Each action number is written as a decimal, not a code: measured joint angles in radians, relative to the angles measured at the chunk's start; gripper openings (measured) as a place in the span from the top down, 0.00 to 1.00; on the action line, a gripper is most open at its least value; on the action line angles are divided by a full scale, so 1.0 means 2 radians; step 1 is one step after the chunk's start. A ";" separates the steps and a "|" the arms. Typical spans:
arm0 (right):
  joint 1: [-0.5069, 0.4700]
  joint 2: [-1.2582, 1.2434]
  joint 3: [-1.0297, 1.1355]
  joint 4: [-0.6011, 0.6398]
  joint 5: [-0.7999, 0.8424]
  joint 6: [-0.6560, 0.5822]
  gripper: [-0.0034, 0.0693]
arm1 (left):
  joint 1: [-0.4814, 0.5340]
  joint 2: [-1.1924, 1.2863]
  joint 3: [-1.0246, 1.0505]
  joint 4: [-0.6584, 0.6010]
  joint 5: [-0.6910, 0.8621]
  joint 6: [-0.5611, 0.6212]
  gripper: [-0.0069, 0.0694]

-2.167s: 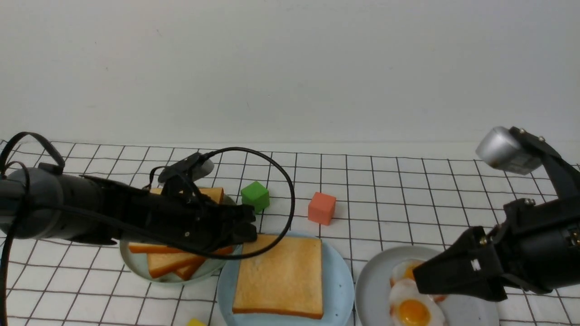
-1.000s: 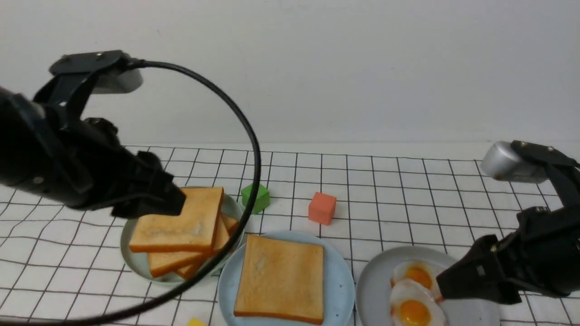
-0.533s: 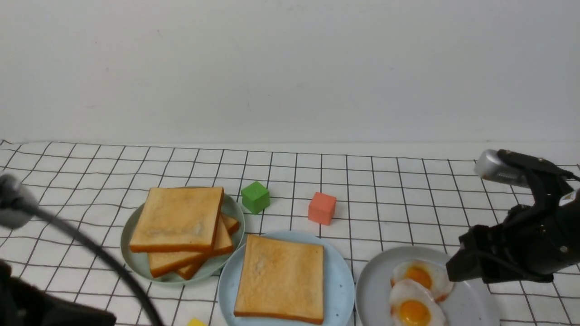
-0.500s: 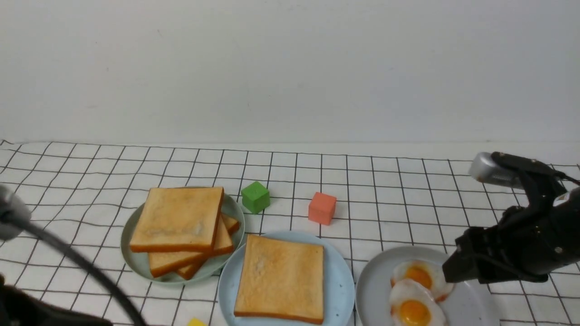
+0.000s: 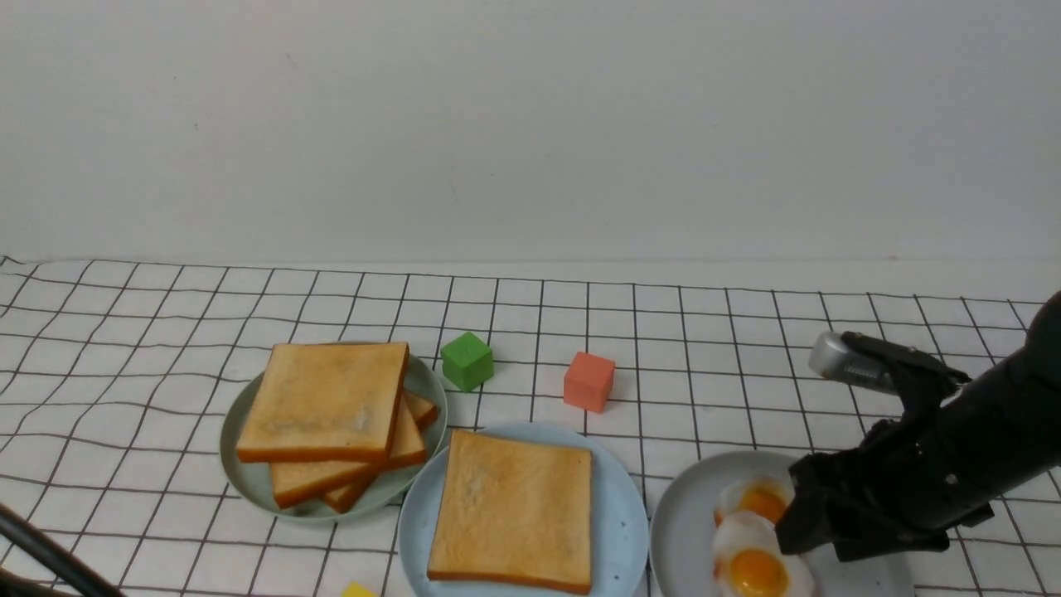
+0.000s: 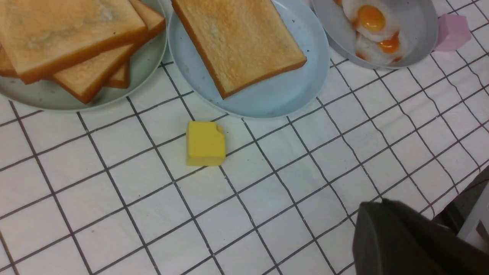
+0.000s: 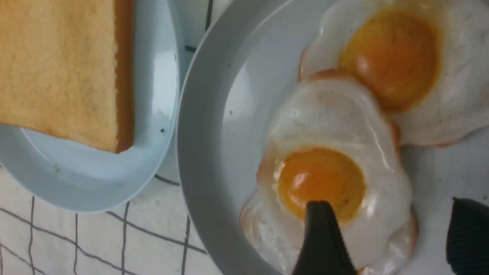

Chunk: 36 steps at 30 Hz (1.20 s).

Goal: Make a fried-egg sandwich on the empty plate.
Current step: Use the right arm to grab a fried egg

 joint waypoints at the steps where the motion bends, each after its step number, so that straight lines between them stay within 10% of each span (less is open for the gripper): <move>1: 0.000 0.002 0.000 0.000 -0.006 0.000 0.35 | 0.000 0.000 0.000 0.000 -0.001 0.000 0.93; 11: 0.000 0.030 -0.001 0.000 -0.019 -0.027 0.35 | 0.000 0.000 0.000 0.000 0.000 -0.003 0.93; 19: 0.000 0.021 -0.035 -0.001 0.020 -0.232 0.35 | 0.000 0.000 0.000 -0.008 0.004 0.010 0.93; 28: 0.009 0.028 -0.040 -0.012 -0.016 -0.245 0.36 | 0.000 -0.001 -0.007 -0.037 0.007 0.040 0.92; 36: 0.009 0.082 -0.040 0.002 -0.030 -0.249 0.56 | 0.000 -0.001 -0.009 -0.037 0.007 0.040 0.91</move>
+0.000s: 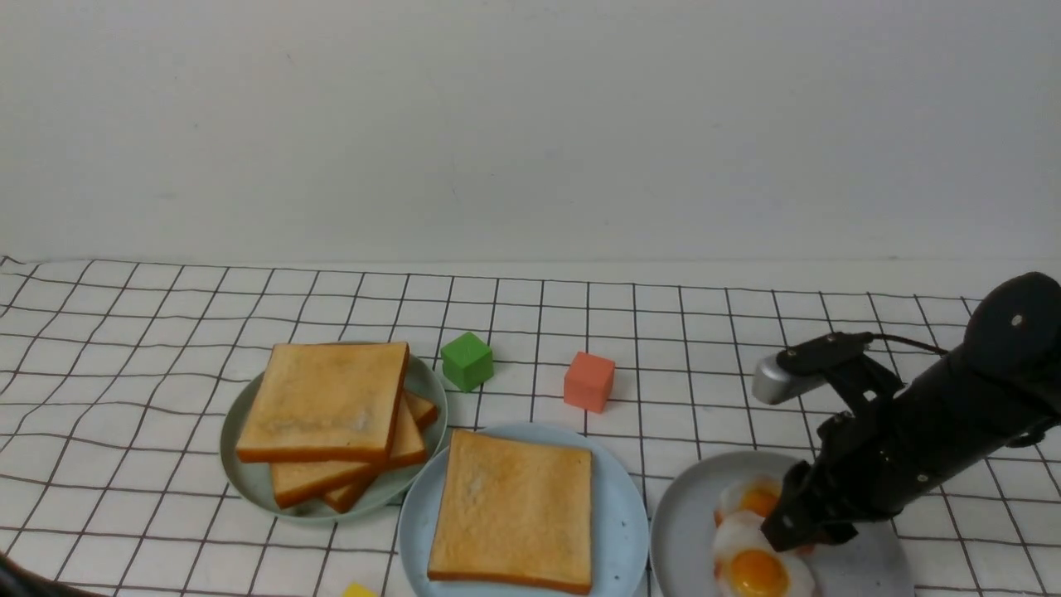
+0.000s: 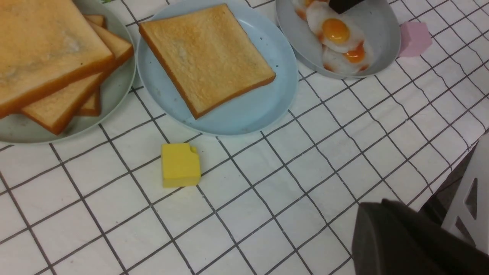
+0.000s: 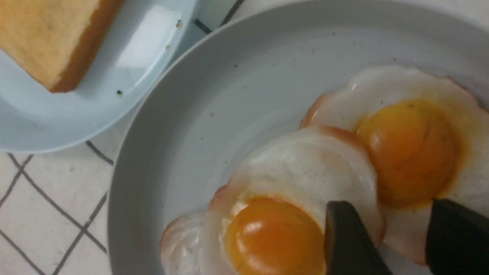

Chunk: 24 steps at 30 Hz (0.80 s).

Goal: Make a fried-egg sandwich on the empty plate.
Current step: Use the right arm to grab a fried egg, then use the right arm to place the fried egg on the slice of bread in the middle

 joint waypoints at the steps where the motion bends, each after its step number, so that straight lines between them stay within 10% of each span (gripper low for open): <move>1: 0.000 0.004 -0.001 0.002 -0.001 -0.002 0.60 | 0.000 0.000 0.000 0.000 0.000 0.000 0.91; 7: 0.000 0.013 -0.006 0.016 0.012 -0.009 0.87 | 0.000 0.000 0.000 0.003 0.000 0.000 0.90; 24: 0.000 -0.051 -0.036 0.010 0.062 0.024 0.89 | 0.000 0.000 0.000 0.025 0.000 -0.021 0.88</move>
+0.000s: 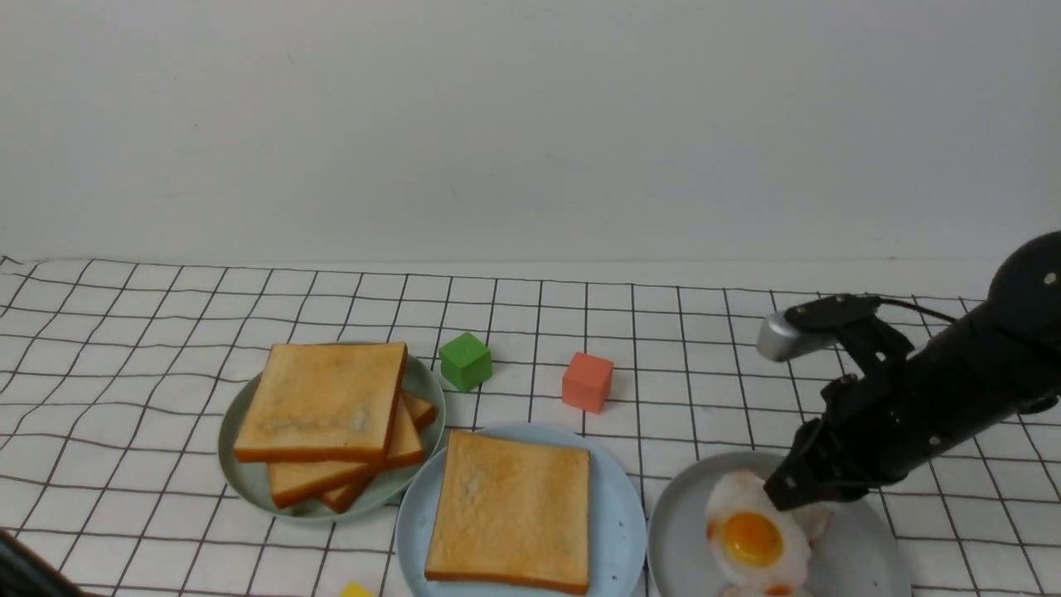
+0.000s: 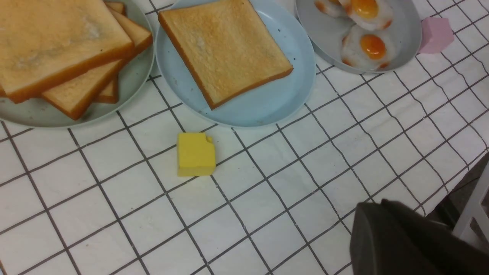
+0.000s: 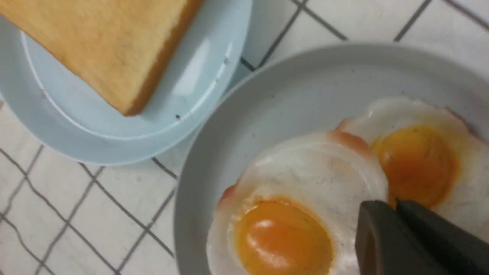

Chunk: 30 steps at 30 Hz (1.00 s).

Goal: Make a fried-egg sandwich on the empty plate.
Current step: Use the right arm to place the fried egg on the slice of bread in the middle

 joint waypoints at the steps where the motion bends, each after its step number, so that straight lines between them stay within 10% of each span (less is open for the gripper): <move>1: 0.000 -0.001 -0.002 0.003 0.002 0.000 0.89 | 0.000 0.000 0.000 0.000 0.000 0.000 0.88; 11: 0.086 0.031 -0.040 0.228 -0.012 -0.056 0.89 | 0.000 0.000 0.000 0.000 0.001 -0.001 0.87; 22: 0.152 0.114 -0.077 0.287 -0.125 -0.070 0.86 | 0.000 0.000 0.000 0.001 0.005 -0.001 0.86; 30: 0.151 0.095 -0.078 0.283 -0.125 -0.070 0.46 | 0.000 0.000 0.005 0.001 -0.011 -0.002 0.86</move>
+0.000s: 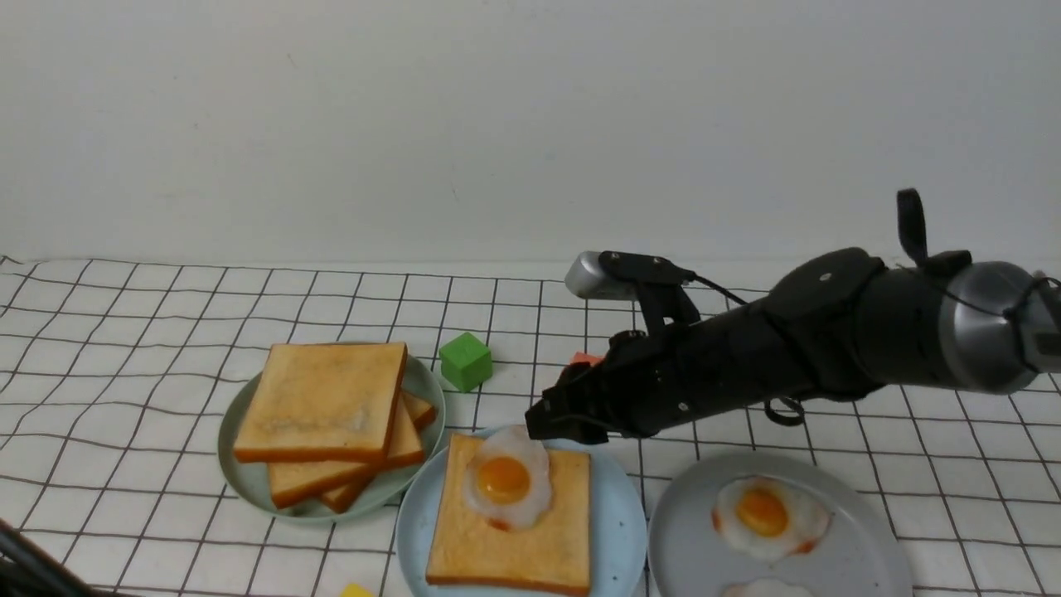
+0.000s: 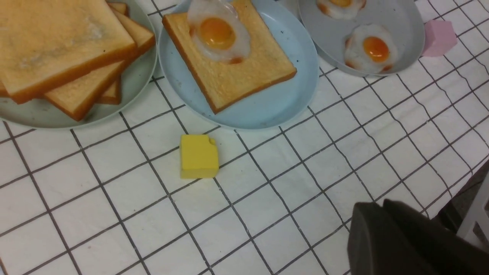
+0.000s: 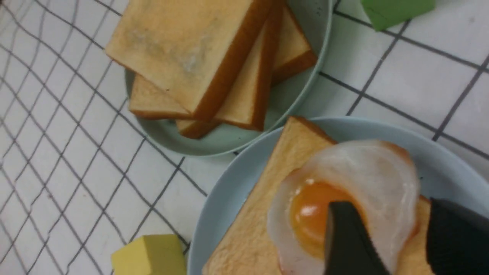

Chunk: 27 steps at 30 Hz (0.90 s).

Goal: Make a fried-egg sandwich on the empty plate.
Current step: Use the right arm to place the fried egg on the slice of bread in the middle, then use the left arm to grab a slice of bread

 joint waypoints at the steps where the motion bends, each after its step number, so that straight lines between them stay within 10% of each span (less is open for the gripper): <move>1: -0.001 -0.011 0.000 -0.008 0.012 -0.002 0.41 | 0.000 0.000 0.000 0.000 -0.005 -0.003 0.86; 7: -0.001 -0.117 -0.013 -0.122 0.108 0.039 0.26 | 0.000 0.017 0.000 0.002 -0.063 -0.079 0.84; 15: -0.005 -0.284 -0.068 -0.411 0.245 0.309 0.27 | 0.003 0.147 -0.007 0.038 -0.114 -0.203 0.83; 27: -0.005 -0.471 0.077 -0.375 0.254 0.337 0.27 | 0.197 0.391 -0.106 -0.144 -0.080 -0.066 0.89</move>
